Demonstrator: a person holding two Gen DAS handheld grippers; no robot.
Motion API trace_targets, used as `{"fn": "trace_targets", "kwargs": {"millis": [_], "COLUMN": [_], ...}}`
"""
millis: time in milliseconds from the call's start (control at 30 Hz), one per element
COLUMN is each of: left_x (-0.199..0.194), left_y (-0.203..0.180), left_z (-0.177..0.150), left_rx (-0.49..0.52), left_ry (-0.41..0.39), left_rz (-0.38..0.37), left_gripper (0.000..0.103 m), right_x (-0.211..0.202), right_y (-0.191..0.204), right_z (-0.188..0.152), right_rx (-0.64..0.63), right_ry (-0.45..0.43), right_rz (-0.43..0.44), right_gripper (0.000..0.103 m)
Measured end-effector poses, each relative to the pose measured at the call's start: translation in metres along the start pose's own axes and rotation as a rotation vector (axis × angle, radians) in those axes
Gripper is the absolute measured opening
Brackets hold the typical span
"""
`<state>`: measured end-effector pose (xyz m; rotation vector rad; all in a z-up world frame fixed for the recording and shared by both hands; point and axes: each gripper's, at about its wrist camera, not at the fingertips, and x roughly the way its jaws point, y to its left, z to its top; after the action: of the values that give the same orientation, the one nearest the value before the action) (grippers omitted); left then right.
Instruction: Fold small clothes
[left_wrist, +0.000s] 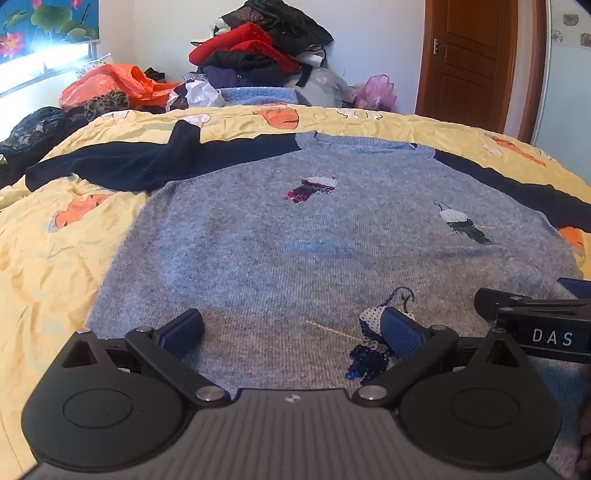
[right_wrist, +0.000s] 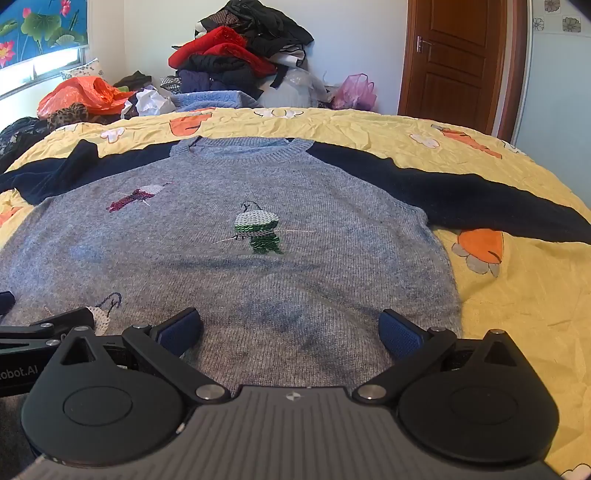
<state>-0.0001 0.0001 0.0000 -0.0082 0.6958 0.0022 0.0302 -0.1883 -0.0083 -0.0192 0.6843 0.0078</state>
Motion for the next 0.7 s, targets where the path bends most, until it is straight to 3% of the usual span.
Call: {"fn": "trace_targets", "kwargs": {"millis": [700], "left_x": [-0.0006], "left_y": [-0.0004], "left_z": [0.0024], "left_rx": [0.001], "left_ry": [0.011], "left_rz": [0.002], "left_gripper": [0.103], "right_x": [-0.0002], "right_y": [-0.0002], "right_z": [-0.0002], "right_rx": [0.0], "right_ry": [0.0], "right_rz": [0.0], "right_gripper": [0.103]}}
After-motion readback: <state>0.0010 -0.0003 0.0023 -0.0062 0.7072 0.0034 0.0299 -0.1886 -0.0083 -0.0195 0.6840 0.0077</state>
